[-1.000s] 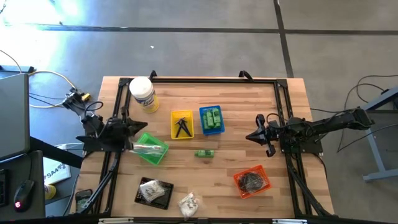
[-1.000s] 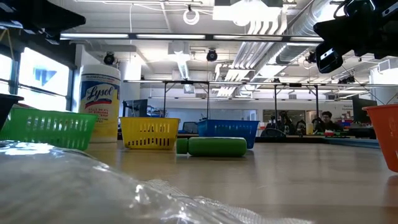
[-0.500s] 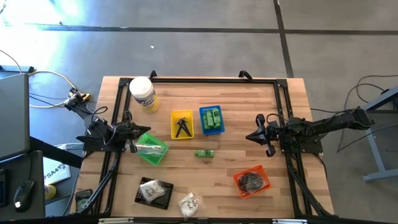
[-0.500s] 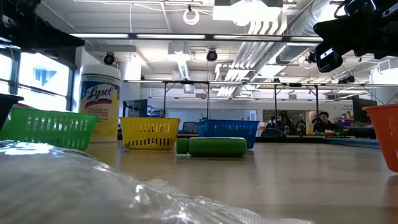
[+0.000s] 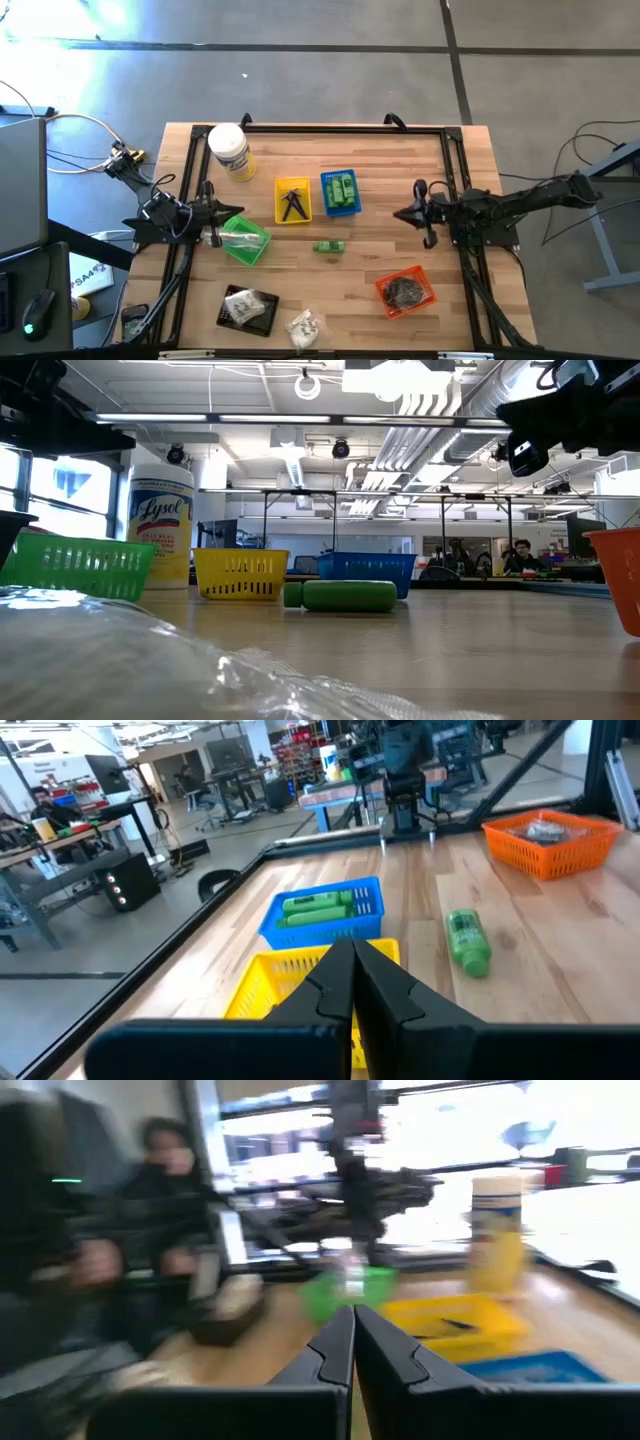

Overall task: Pick & Place Travel size toiletries
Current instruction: Put the shampoo into the blue bin

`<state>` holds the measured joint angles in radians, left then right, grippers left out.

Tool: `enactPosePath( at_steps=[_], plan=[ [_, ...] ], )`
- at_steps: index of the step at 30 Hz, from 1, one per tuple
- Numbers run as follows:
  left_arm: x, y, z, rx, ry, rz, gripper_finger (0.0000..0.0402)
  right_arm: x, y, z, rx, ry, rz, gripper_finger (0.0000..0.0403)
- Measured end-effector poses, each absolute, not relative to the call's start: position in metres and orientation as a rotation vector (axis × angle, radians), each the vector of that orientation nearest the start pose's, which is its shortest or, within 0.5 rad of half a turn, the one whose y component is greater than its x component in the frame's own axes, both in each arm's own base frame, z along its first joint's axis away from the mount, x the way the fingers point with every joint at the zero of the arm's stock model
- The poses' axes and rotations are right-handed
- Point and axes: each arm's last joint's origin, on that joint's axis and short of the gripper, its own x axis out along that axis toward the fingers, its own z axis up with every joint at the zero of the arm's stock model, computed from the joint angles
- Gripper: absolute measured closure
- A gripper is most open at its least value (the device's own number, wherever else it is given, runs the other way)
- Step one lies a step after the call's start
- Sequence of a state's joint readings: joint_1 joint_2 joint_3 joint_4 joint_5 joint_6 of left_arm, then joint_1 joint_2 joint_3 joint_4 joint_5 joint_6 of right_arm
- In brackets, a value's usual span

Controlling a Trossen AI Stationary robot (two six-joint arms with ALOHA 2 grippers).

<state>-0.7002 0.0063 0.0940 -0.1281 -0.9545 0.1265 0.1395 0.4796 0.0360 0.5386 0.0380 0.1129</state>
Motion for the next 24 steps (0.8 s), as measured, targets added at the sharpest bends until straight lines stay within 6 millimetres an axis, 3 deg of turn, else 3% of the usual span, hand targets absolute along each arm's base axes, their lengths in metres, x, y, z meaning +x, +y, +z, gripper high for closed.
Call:
enactPosePath(
  at_steps=[4, 7, 12, 18, 24],
  plan=[
    [0.076, -0.033, 0.182, 0.162, 0.049, 0.249, 0.0401, 0.131, 0.013, 0.183, 0.123, -0.083, -0.075, 0.0399],
    [0.076, -0.033, 0.183, 0.159, 0.047, 0.249, 0.0401, 0.138, 0.013, 0.181, 0.113, -0.017, -0.098, 0.0399],
    [0.076, -0.033, 0.183, 0.159, 0.046, 0.248, 0.0401, 0.164, 0.017, 0.196, 0.102, 0.116, -0.116, 0.0399],
    [0.076, -0.033, 0.183, 0.159, 0.046, 0.249, 0.0401, 0.220, 0.026, 0.219, 0.056, 0.297, -0.087, 0.0399],
    [0.076, -0.033, 0.183, 0.151, 0.045, 0.249, 0.0401, 0.286, 0.038, 0.216, 0.018, 0.560, -0.053, 0.0367]
  ],
)
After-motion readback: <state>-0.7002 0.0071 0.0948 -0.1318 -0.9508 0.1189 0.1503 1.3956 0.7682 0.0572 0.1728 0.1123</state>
